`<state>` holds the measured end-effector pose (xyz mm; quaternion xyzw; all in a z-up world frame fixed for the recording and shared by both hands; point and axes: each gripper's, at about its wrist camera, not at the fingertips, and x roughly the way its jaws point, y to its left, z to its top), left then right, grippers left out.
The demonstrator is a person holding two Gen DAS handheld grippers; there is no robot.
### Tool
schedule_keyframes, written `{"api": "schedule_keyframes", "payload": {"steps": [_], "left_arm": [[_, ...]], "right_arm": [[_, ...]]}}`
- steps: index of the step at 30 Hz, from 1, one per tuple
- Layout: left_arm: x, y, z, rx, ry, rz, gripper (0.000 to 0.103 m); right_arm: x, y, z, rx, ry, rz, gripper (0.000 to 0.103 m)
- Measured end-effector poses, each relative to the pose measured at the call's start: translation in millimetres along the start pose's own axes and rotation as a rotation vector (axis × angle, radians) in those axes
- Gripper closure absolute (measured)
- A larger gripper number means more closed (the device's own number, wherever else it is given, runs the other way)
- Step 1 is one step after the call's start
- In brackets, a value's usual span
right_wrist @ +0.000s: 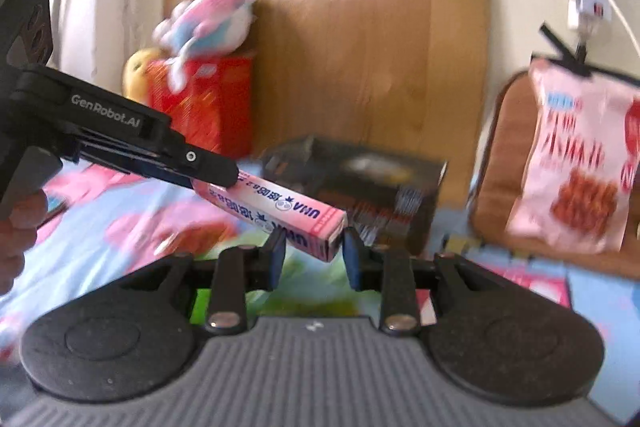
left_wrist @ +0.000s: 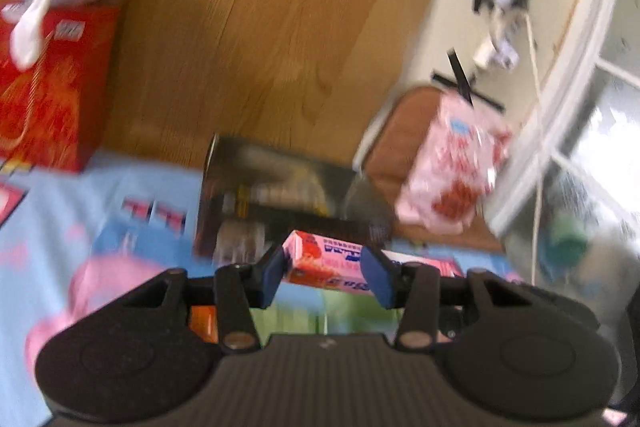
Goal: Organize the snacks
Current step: 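Lower the pink candy box into the black box and open the left gripper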
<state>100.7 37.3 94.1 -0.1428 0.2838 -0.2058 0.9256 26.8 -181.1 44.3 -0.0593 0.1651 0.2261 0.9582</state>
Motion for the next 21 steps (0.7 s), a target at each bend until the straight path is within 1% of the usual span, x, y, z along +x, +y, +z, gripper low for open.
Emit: {"api": "schedule_keyframes", "payload": {"steps": [3,7,8,9,11,12,14,15,16,18,19,20,21], "left_arm": [[34.2,7.1,26.1,-0.021,-0.018,0.025,0.060],[71.6,17.4,44.4,-0.035,-0.019,0.066,0.059],[80.9,19.7,46.6,-0.034,-0.012,0.074,0.059],[88.9,22.3,47.0,-0.034,0.004,0.078,0.058],[94.9,26.9,48.1,-0.042,0.032,0.087,0.059],[90.0,29.3,47.5,-0.050,0.024,0.081,0.059],[65.5,34.9,43.6,-0.061,-0.035,0.049,0.058],[53.1,39.0,39.7,-0.069,-0.055,0.046,0.056],[44.0,41.9,37.0,-0.079,-0.057,0.045,0.056],[27.4,48.8,22.2,-0.094,-0.027,0.031,0.056],[25.2,50.1,16.2,-0.091,-0.006,0.028,0.056],[24.2,50.0,7.7,-0.079,0.023,0.035,0.056],[26.7,51.3,-1.8,-0.064,0.060,0.057,0.056]], "right_arm": [[33.3,-21.8,20.4,0.023,-0.008,-0.020,0.069],[78.7,-40.1,35.5,0.036,0.020,-0.049,0.069],[87.7,-41.9,37.0,0.034,0.028,-0.057,0.067],[95.2,-42.1,37.6,0.033,0.039,-0.063,0.063],[106.2,-42.7,37.0,0.038,0.059,-0.086,0.058],[107.8,-45.1,37.3,0.048,0.062,-0.087,0.056],[97.7,-50.6,38.0,0.090,0.038,-0.083,0.056],[87.9,-53.2,37.6,0.117,0.020,-0.076,0.056],[76.3,-55.5,35.4,0.150,0.005,-0.066,0.056],[55.7,-57.6,25.6,0.221,0.011,-0.022,0.056],[47.5,-56.3,18.1,0.257,0.022,0.016,0.056],[41.0,-52.9,8.7,0.289,0.039,0.059,0.056],[38.2,-47.6,0.1,0.308,0.066,0.094,0.057]]}}
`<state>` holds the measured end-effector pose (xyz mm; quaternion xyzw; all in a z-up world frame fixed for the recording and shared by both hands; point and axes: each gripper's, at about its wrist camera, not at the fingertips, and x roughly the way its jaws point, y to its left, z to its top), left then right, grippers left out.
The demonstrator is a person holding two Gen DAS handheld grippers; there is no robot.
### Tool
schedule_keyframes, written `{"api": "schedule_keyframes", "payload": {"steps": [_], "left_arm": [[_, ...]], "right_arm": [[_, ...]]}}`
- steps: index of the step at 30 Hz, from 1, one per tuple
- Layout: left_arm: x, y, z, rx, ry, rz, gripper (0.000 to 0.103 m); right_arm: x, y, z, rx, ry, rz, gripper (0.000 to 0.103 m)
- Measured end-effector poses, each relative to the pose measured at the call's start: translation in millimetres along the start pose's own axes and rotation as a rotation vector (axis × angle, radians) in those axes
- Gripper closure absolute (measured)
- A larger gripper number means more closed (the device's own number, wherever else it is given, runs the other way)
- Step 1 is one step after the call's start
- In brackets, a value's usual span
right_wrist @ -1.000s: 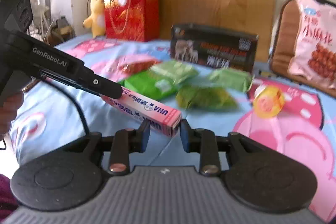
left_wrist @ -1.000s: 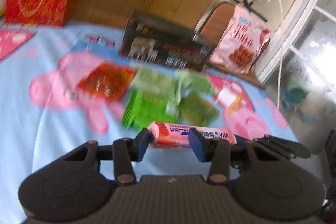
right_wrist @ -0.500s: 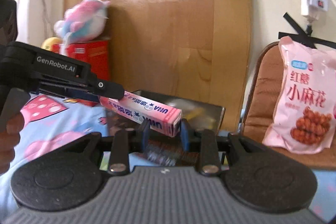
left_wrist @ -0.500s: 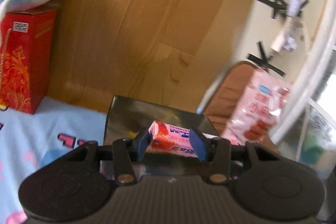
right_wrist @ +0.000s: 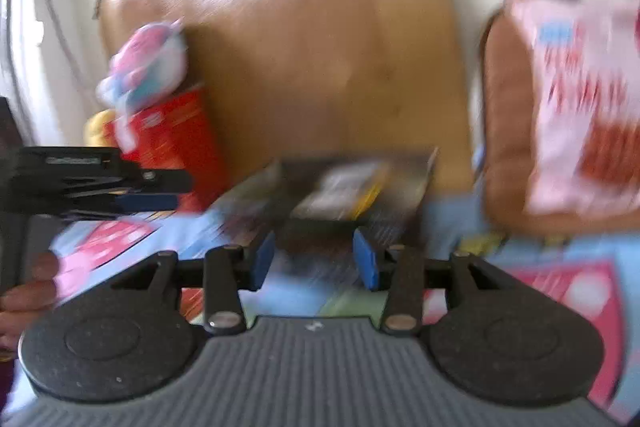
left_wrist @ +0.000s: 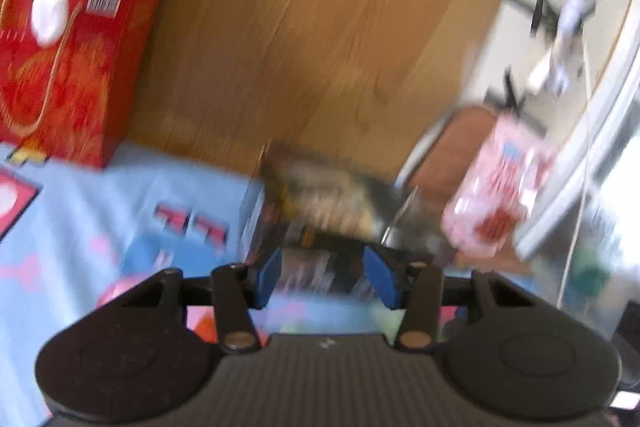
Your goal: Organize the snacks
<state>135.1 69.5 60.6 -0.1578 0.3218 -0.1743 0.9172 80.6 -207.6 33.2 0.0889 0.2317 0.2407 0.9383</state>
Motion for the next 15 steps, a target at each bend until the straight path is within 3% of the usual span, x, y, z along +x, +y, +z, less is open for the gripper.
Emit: {"api": "schedule_keyframes", "payload": {"steps": [2,5,9,10,11,15], "left_arm": [[9.7,2.3,-13.9,0.014,0.062,0.035,0.056],[24.4,8.5,-28.1,-0.027,0.154,-0.001,0.053],[21.7,6.7,-39.9,-0.011,0.145,0.057,0.039],[18.4,7.0,-42.0,-0.020,0.146,0.052,0.036],[16.4,7.0,-43.5,-0.030,0.152,0.044,0.034],[5.6,1.5,-49.5,-0.033,0.154,0.031,0.033]], "right_arm": [[4.0,9.7,-22.3,0.021,0.088,0.053,0.057],[15.0,25.2,-40.9,0.017,0.152,0.069,0.056],[37.8,39.3,-47.8,0.005,0.219,0.075,0.057],[38.4,39.4,-47.3,0.017,0.216,0.085,0.065],[40.1,37.1,-46.6,0.052,0.226,0.116,0.083],[25.4,25.0,-41.2,0.120,0.194,0.082,0.085]]}}
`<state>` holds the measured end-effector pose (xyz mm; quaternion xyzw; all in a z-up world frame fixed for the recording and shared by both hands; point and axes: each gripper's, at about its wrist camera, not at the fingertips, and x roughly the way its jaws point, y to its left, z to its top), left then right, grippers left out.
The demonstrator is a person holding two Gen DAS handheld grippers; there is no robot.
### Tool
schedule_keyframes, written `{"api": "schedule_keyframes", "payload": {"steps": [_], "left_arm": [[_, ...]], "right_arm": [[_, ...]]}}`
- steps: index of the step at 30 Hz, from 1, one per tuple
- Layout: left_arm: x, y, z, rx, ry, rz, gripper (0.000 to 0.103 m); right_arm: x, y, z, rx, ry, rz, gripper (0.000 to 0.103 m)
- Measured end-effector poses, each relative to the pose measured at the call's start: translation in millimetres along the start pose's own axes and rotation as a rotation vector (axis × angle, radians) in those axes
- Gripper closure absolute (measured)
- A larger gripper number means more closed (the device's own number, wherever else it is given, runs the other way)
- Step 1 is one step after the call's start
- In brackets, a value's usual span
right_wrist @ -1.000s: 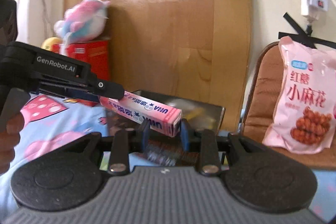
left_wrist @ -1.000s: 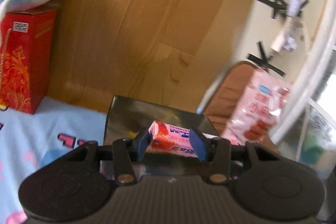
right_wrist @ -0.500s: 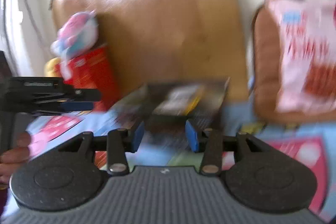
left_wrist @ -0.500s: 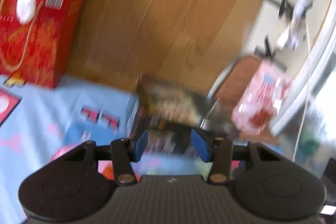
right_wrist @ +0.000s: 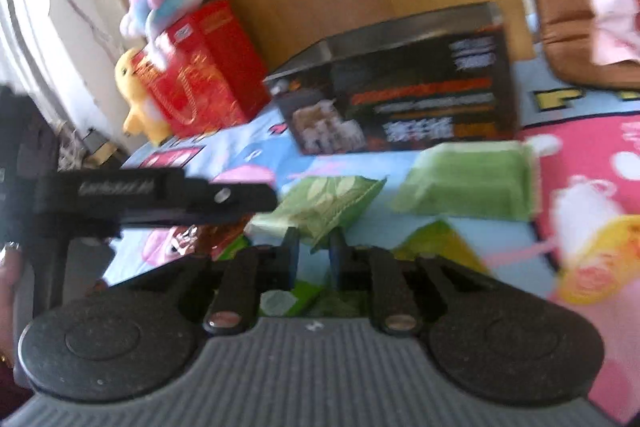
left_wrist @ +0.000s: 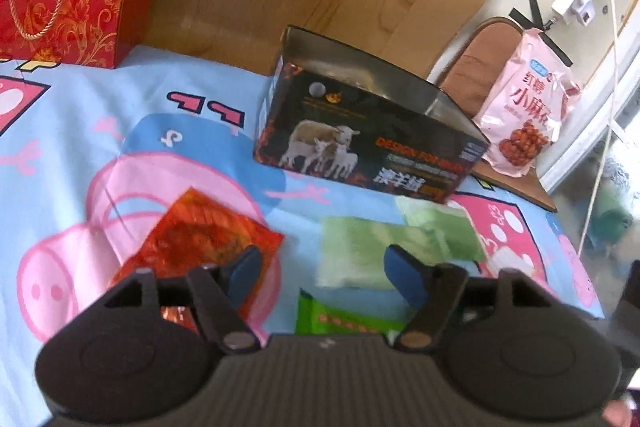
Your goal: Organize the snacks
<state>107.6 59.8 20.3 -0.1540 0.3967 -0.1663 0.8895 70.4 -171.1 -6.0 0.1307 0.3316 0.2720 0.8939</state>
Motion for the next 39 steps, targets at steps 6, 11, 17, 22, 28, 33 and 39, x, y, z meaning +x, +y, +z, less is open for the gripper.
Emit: {"api": "schedule_keyframes", "payload": {"steps": [6,11,17,22,28,33,39], "left_arm": [[-11.0,-21.5,-13.0,0.016,0.010,-0.073,0.033],[-21.6,-51.4,-29.4,0.098,0.003,-0.077,0.033],[-33.7,-78.3,-53.0,0.216,-0.045,0.048,0.032],[-38.3,-81.1,-66.2,0.234,-0.057,0.130,0.032],[-41.3,-73.7,-71.8,0.229,-0.066,0.184,0.031],[-39.0,-69.6,-73.2,0.213,-0.056,0.186,0.031],[-43.0,-69.2,-78.8,0.230,-0.090,0.218,0.031]], "right_arm": [[-60.5,-16.5,-21.1,0.037,-0.031,-0.002,0.094],[-99.2,-18.6,-59.7,-0.022,-0.033,-0.068,0.087],[-116.3,-21.9,-74.1,-0.027,-0.085,-0.148,0.046],[-118.0,-18.4,-72.0,-0.049,-0.120,-0.172,0.038],[-117.3,-22.4,-72.9,-0.002,-0.131,-0.202,0.027],[-130.1,-17.2,-71.6,-0.036,-0.218,-0.249,0.012],[-155.2,-13.9,-87.2,0.053,-0.534,-0.317,0.000]]}}
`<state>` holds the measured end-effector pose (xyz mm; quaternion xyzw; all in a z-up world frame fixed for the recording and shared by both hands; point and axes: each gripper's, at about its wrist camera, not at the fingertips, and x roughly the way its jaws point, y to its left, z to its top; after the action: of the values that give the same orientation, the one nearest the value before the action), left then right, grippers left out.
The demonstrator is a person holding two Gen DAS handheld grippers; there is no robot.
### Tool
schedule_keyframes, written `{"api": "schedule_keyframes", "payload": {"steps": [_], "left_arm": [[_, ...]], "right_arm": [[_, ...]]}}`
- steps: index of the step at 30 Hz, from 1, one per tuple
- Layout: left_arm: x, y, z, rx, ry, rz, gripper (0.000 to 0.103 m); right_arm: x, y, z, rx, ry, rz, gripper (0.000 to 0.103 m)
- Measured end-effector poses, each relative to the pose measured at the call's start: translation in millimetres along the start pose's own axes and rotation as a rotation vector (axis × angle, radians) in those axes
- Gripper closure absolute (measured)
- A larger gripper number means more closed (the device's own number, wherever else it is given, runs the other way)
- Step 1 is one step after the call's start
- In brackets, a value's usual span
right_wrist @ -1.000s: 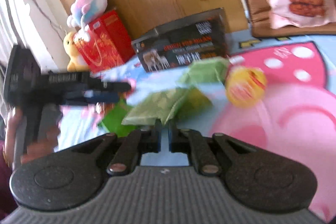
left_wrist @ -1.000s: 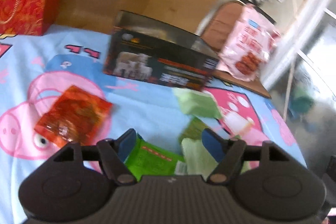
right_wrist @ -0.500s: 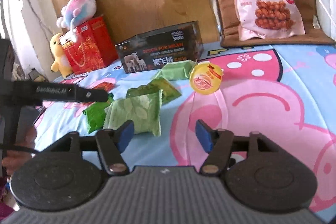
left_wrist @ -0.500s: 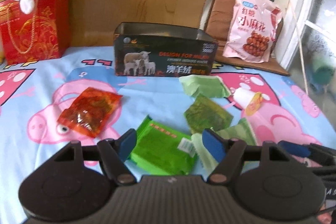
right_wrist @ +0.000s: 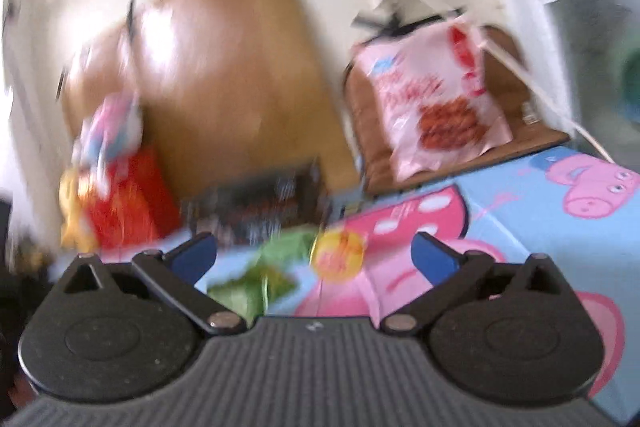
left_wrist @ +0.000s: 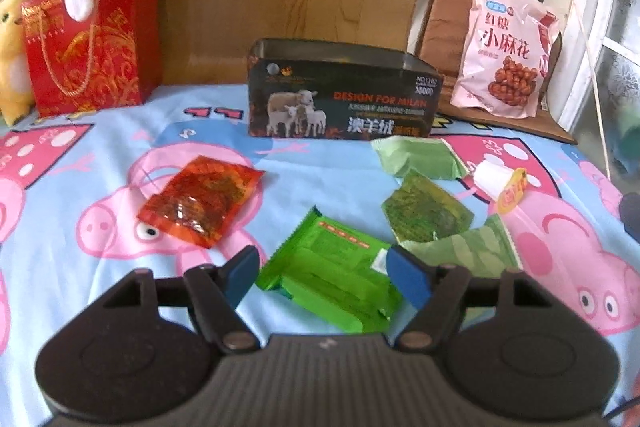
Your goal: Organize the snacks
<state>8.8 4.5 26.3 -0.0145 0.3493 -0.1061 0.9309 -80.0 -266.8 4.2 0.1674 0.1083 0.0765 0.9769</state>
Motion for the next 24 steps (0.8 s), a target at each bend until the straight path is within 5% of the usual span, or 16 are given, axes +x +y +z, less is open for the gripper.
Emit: {"api": "schedule_keyframes", "payload": {"steps": [4,8,12,17,20,24], "left_arm": [[-11.8,1.1,-4.6,0.001,-0.021,-0.055,0.035],[-15.4,11.1,-9.5,-0.076,0.040,-0.258,0.041],[-7.0,19.2,-10.0,-0.154,0.099,-0.386,0.043],[2.4,14.9,-8.3,-0.216,0.177,-0.529,0.060],[-5.9,5.2,-5.8,-0.156,0.139,-0.496,0.060],[14.7,2.8,-6.7,-0.168,0.189,-0.439,0.059]], "right_arm": [[11.4,-4.3,5.3,-0.023,0.096,-0.008,0.000],[15.6,1.8,6.8,-0.097,0.147,0.008,0.000],[26.7,11.0,4.1,-0.162,0.241,0.094,0.019],[48.5,19.5,-0.4,-0.213,0.374,0.194,0.043],[54.8,24.6,0.1,-0.251,0.406,0.230,0.047],[62.7,25.7,-0.6,-0.290,0.435,0.268,0.049]]}}
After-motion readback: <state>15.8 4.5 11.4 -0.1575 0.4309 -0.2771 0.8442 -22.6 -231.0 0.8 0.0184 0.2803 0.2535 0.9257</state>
